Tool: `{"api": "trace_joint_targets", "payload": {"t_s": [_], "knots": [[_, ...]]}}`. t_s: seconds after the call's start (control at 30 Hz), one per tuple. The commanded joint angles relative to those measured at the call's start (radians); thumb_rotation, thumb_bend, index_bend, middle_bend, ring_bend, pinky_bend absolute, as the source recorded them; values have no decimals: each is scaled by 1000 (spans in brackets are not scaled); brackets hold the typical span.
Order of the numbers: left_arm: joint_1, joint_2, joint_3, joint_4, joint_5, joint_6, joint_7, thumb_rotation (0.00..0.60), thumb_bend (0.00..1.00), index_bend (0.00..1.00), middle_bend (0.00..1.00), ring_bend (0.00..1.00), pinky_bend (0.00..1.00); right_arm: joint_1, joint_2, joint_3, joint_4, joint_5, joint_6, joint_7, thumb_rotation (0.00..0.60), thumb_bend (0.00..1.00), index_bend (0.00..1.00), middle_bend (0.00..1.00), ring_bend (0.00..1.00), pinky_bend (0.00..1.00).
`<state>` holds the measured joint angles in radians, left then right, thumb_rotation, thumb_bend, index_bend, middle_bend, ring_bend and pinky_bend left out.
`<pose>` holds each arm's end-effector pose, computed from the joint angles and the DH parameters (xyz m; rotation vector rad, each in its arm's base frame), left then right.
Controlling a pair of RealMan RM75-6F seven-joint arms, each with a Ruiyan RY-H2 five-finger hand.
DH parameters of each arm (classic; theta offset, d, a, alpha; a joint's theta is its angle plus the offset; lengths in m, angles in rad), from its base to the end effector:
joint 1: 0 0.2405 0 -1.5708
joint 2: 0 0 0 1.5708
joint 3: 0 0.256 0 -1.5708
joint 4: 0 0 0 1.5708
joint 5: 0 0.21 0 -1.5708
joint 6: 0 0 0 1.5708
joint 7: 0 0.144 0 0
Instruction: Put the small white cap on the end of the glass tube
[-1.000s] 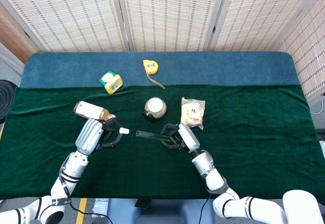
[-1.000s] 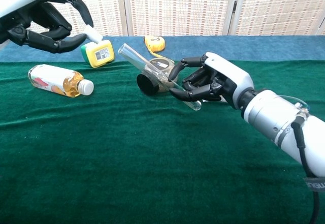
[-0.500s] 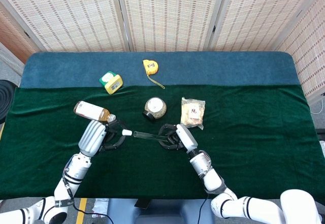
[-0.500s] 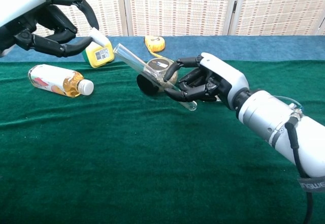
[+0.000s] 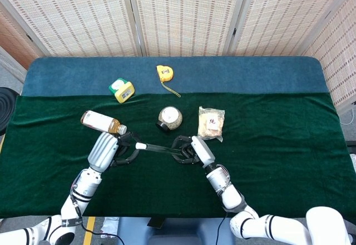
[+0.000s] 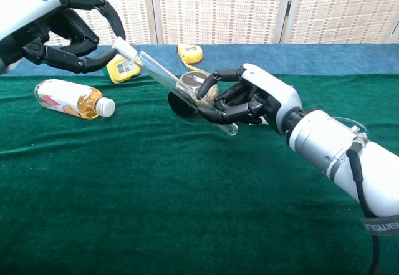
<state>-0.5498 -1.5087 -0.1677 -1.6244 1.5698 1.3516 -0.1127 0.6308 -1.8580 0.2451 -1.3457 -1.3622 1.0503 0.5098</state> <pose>-0.1249 0.2862 0.0419 -1.6303 -1.0189 -1.6397 -0.1052 -0.3044 -0.0785 1.4400 -1.8017 1.6380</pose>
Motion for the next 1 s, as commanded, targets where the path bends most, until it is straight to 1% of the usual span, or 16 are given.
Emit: {"api": "trace_joint_targets", "payload": {"t_s": [0.03, 1.0], "knots": [[0, -1, 1, -1, 0, 0, 1, 600, 498, 619, 1000, 920, 812, 1, -2, 1, 1, 1, 0, 2, 600, 581, 710, 928, 1000, 1000], [-11, -17, 6, 14, -7, -14, -8, 600, 498, 619, 1000, 920, 812, 19, -25, 9, 4, 7, -5, 1, 600, 581, 710, 928, 1000, 1000]]}}
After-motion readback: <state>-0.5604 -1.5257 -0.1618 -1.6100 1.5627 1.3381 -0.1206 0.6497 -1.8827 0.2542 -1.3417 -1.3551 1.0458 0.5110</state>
